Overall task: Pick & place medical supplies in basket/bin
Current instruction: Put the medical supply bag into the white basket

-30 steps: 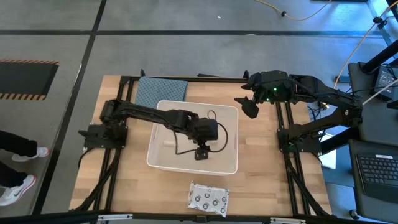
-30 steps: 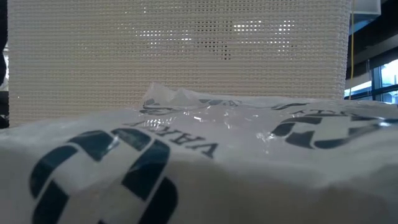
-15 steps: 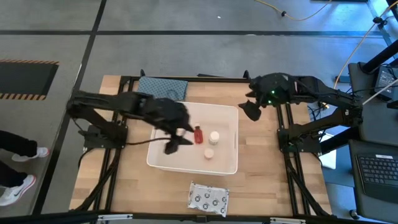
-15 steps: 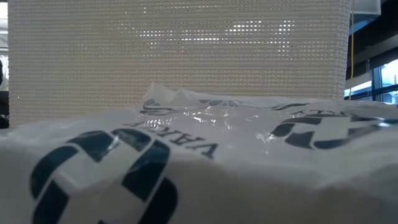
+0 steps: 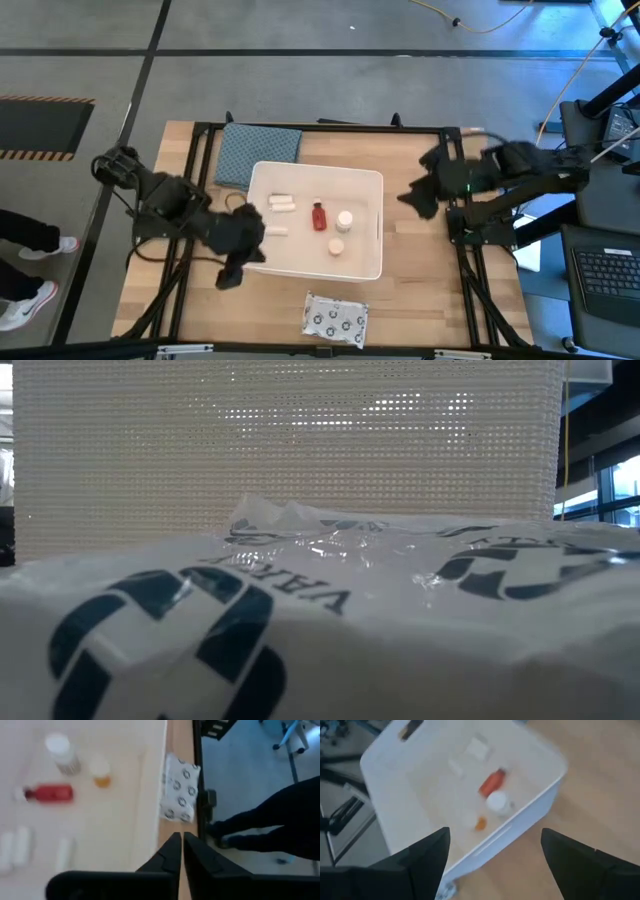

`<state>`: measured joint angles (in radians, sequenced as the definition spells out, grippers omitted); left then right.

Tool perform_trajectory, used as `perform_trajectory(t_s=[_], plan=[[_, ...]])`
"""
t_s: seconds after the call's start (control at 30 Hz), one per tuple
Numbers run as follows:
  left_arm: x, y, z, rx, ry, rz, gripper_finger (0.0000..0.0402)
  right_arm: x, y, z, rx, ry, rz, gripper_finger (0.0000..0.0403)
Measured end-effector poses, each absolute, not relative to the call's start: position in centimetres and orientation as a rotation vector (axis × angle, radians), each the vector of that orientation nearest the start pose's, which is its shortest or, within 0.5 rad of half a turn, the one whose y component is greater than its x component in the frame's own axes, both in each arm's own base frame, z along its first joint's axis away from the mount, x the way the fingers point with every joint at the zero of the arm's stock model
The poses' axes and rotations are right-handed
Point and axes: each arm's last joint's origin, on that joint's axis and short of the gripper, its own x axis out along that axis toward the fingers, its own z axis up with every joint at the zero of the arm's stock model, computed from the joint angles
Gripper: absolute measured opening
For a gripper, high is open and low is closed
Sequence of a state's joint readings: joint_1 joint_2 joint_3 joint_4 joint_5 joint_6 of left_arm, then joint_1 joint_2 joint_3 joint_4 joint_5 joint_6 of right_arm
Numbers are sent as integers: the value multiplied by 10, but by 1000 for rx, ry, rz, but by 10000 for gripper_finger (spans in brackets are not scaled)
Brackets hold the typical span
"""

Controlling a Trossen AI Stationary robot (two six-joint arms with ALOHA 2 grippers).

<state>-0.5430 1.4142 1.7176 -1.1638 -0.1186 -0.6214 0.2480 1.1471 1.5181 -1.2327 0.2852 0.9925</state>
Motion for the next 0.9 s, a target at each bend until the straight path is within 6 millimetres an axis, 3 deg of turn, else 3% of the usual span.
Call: perform_trajectory(t_s=[0.23,0.4,0.67,0.77,0.9], plan=[[205,-173,410,-381,977,-109,2,189,98,397,765,836,-384,312],[191,-210,396,-504,1093,-88,2,182,144,383,847,887,-397,312],[155,-249,356,-546,1375,257,2,169,203,354,921,983,-479,312],[156,-268,346,-568,1365,224,2,170,219,342,907,1000,-487,312],[173,-292,327,-613,1317,194,2,176,236,326,887,1013,-509,312]])
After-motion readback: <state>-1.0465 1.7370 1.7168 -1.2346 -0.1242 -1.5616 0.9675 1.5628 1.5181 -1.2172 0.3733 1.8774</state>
